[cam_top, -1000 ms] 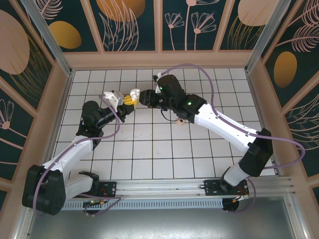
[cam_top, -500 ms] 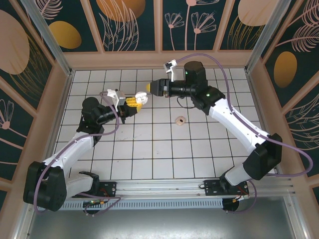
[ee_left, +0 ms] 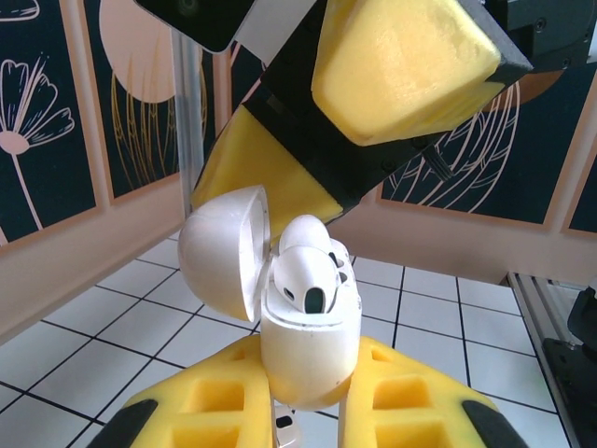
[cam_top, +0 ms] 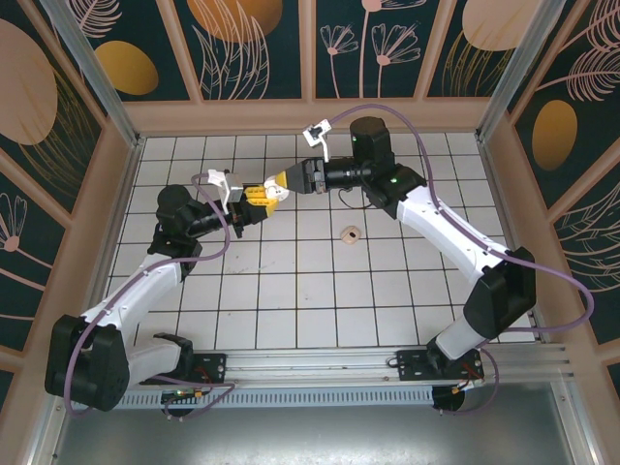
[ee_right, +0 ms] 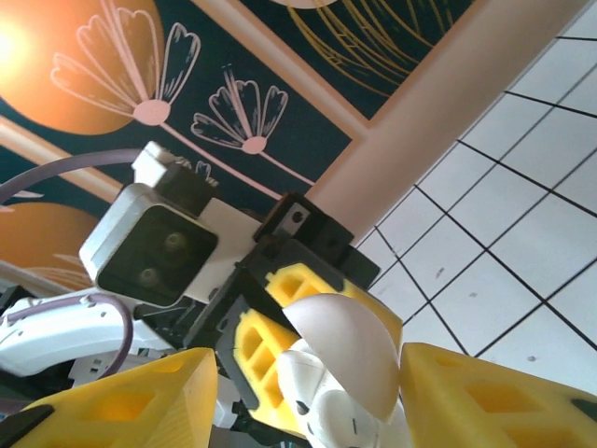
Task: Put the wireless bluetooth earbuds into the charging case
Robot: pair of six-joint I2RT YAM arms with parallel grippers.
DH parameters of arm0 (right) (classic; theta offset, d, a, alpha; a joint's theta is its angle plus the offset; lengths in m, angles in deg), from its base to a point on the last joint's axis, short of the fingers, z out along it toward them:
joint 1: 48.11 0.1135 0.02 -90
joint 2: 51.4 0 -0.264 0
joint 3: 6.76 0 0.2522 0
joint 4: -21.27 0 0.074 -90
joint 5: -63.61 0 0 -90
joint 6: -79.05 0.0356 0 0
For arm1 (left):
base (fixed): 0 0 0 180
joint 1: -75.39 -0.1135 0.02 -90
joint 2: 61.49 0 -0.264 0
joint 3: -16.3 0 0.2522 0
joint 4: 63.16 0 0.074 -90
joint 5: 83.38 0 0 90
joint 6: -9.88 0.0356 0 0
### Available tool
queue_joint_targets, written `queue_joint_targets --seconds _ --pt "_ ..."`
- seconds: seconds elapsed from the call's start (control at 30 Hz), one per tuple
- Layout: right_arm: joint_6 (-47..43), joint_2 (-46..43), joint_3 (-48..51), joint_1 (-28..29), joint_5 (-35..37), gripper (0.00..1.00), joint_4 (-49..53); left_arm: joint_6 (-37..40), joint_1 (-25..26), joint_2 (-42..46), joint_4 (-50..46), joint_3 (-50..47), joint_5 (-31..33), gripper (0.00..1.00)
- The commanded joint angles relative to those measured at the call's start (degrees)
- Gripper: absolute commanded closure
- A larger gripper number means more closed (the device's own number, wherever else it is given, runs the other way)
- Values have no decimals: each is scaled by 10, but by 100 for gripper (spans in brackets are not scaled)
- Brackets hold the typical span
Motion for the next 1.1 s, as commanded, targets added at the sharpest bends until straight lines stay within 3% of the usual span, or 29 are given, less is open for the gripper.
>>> queue_joint_targets --seconds 0.0,0.2,0.3,0.37,0.5,0.6,0.8,0.9,1.07 --pt "0 -25 5 6 -39 47 -58 11 3 4 -9 12 11 89" --pt "27 -83 75 -1 -43 50 -135 23 4 -2 -34 16 20 89" --pt "27 -109 105 -9 -8 52 -126 20 4 -6 -40 20 26 89" --pt "23 -122 112 -23 72 52 -69 12 7 -11 -54 24 43 89" --pt "61 -130 119 -54 343 54 104 -35 25 -30 -84 34 86 90" --pt "100 -139 168 -71 441 55 147 -117 44 -50 -90 38 138 91" --pt "123 -179 259 -76 471 55 120 -318 90 -110 -119 42 221 92" --pt "121 -204 282 -77 490 55 126 -396 116 -148 -150 52 233 92" --pt "133 -244 323 -77 491 55 113 -460 145 -213 -224 82 263 91"
